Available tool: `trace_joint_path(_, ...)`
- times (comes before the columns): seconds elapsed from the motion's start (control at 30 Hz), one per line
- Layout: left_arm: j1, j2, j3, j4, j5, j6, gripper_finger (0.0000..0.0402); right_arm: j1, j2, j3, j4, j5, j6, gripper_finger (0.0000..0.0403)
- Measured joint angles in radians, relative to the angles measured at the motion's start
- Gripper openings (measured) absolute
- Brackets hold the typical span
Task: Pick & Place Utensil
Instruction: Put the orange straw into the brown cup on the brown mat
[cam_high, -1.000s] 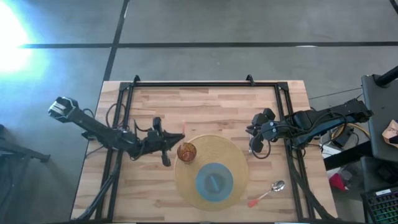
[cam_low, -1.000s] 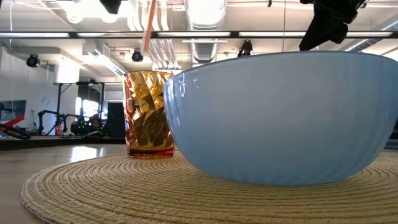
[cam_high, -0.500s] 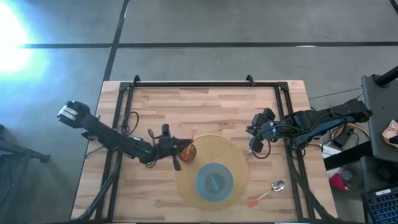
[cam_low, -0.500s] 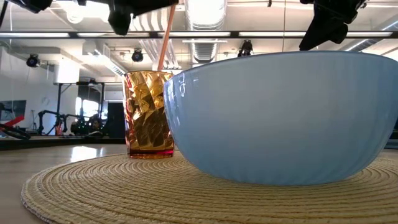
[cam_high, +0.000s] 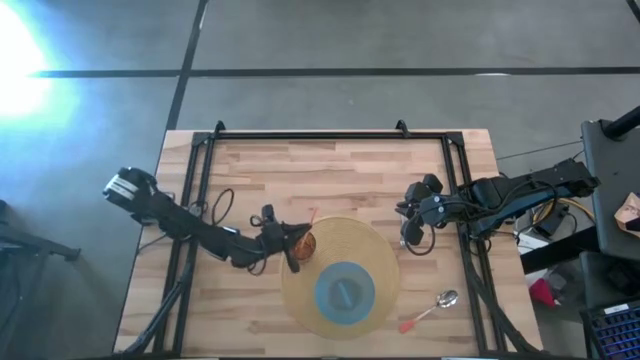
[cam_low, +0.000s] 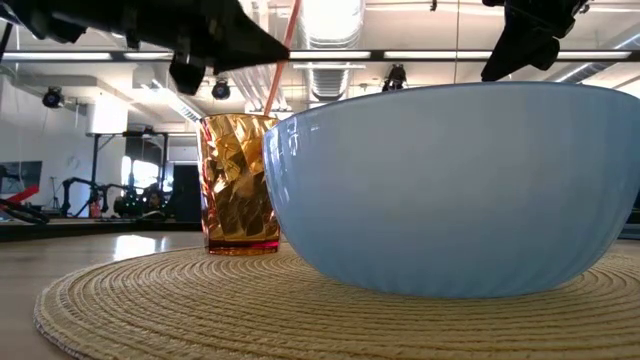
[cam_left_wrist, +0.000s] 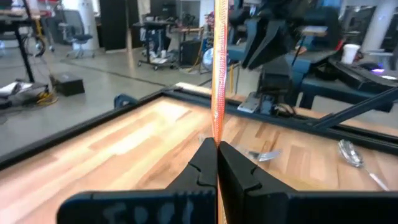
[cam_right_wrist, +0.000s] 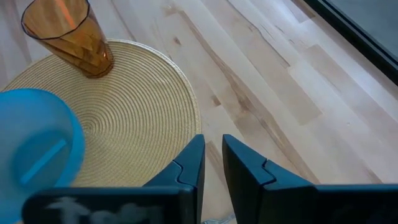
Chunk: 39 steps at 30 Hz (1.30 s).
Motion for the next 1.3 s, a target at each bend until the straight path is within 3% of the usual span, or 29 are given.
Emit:
trace_joint_path(0.33,0.0,0.082,-0.001,-0.004,-0.034,-0.08,0.0,0.0,0.0,0.0,0.0,0.0,0.007,0.0057)
trace_joint_path(0.7,-0.001,0.084,-0.001,-0.102,-0.037,-0.165,0.0,0.0,0.0,0.0,0.0,0.0,0.008,0.0052)
trace_joint_path(1.3,-0.001,0.082,-0.001,-0.107,-0.034,-0.179,0.0,0.0,0.0,0.0,0.0,0.0,0.008,0.0061)
